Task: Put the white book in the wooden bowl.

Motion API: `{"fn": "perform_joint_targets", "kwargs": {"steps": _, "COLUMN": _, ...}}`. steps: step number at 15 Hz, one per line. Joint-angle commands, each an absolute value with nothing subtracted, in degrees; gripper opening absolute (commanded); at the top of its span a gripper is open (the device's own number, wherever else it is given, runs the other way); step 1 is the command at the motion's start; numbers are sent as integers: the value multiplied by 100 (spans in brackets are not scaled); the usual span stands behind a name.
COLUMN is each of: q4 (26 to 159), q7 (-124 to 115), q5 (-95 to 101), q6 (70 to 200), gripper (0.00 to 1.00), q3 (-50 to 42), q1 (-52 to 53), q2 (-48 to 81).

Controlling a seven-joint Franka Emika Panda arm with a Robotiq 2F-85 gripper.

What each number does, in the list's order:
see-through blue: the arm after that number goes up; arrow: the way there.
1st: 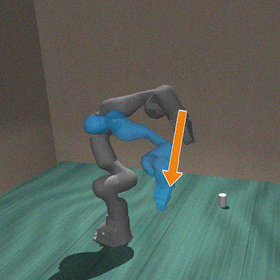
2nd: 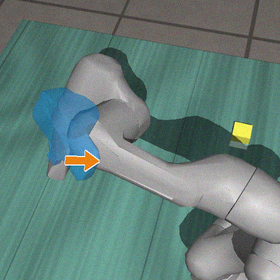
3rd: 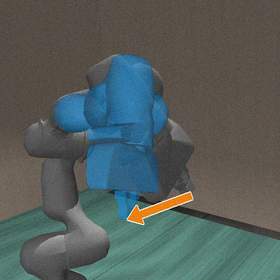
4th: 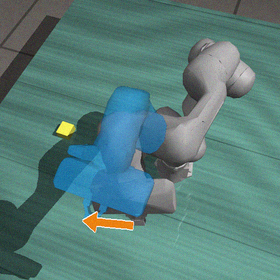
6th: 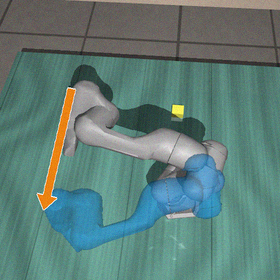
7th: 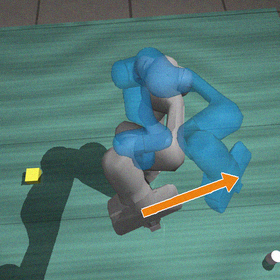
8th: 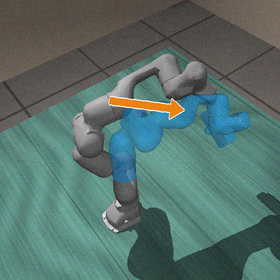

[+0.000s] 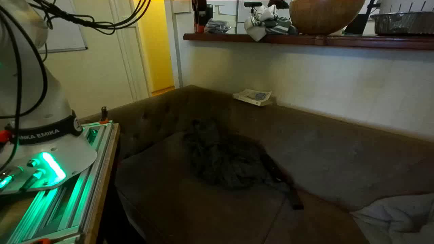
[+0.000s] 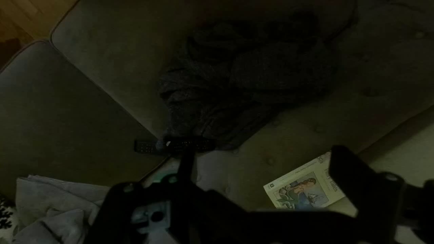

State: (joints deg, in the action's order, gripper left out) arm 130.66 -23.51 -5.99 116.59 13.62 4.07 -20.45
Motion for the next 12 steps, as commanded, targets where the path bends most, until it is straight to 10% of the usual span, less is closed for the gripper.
{"fn": "perform_joint_targets", "kwargs": {"steps": 1, "q4": 13054, "q7": -2371, "q5": -572, "q6": 11645, "gripper": 100, "q3": 1302, "q1": 474, "q2": -2038}}
{"fn": "perform_joint_targets", "kwargs": {"steps": 12, "q4": 13178, "q7": -3072, "q5": -240, "q6": 11937, "gripper": 100, "q3": 1480, "q1": 332, "q2": -2201}}
